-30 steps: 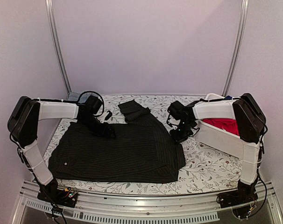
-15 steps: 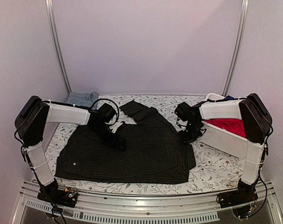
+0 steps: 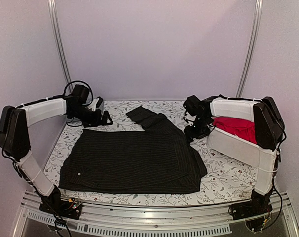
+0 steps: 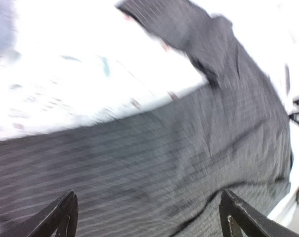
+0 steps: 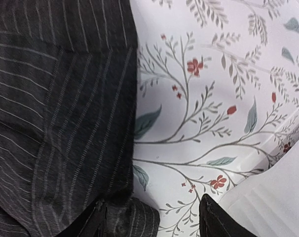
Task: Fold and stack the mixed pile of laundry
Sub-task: Move the 1/3-folded shirt to the center of the board, then fold the 1/3-folded shirt at the center of the board.
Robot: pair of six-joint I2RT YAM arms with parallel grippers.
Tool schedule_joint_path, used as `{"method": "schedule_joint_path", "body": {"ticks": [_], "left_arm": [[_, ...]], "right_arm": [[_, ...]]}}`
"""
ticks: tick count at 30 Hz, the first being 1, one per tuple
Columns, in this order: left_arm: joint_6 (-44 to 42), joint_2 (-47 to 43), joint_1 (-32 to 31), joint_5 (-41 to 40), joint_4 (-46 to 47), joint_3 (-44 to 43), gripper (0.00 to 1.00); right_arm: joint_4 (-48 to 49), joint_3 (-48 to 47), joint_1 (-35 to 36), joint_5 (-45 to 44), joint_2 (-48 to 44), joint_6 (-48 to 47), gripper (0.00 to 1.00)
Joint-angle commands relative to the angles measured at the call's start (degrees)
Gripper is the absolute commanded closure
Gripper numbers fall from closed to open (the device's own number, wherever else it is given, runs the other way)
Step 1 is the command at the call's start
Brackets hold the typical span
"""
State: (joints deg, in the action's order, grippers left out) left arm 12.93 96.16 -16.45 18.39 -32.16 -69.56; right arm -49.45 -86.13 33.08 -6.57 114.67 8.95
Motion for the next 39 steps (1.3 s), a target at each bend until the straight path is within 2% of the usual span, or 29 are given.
{"method": "schedule_joint_path", "body": {"ticks": [1,7,8,10,13,21,35,39], "left_arm": [[3.02,-4.93,7.03,-1.05,5.51,-0.65,0.00],[5.96,-3.97,14.05,-0.76,9.51,-2.05,0.00],[5.88,-2.40,15.52,2.65,8.27,-3.91,0.00],[6.61,0.25,18.76,7.62,6.16,-5.66,0.00],[8.28,0.65,21.88,10.01,10.19,-3.37,0.00],[3.48,8.18,22.97,1.98,2.90,-10.05,0.01],[1.21,14.97,23.62,-0.29,0.62,-13.02,0.07],[-1.65,18.22,24.28,-1.39,-2.48,-15.39,0.11]], "right_arm": [[2.13,-6.11,-1.70,4.06,-3.19,-1.63,0.37],[3.15,-12.49,-1.77,7.99,-0.06,-2.94,0.31],[3.54,-13.58,-1.95,8.31,0.60,-3.17,0.31],[3.92,-17.10,-2.55,9.51,3.61,-3.38,0.34],[2.85,-24.59,-3.46,10.83,10.62,-3.65,0.46],[3.39,-36.35,-3.68,14.74,22.98,-4.62,0.51],[4.66,-43.18,-2.58,9.56,33.47,-6.48,0.56],[4.64,-44.02,-2.51,10.76,35.35,-6.62,0.64]]}}
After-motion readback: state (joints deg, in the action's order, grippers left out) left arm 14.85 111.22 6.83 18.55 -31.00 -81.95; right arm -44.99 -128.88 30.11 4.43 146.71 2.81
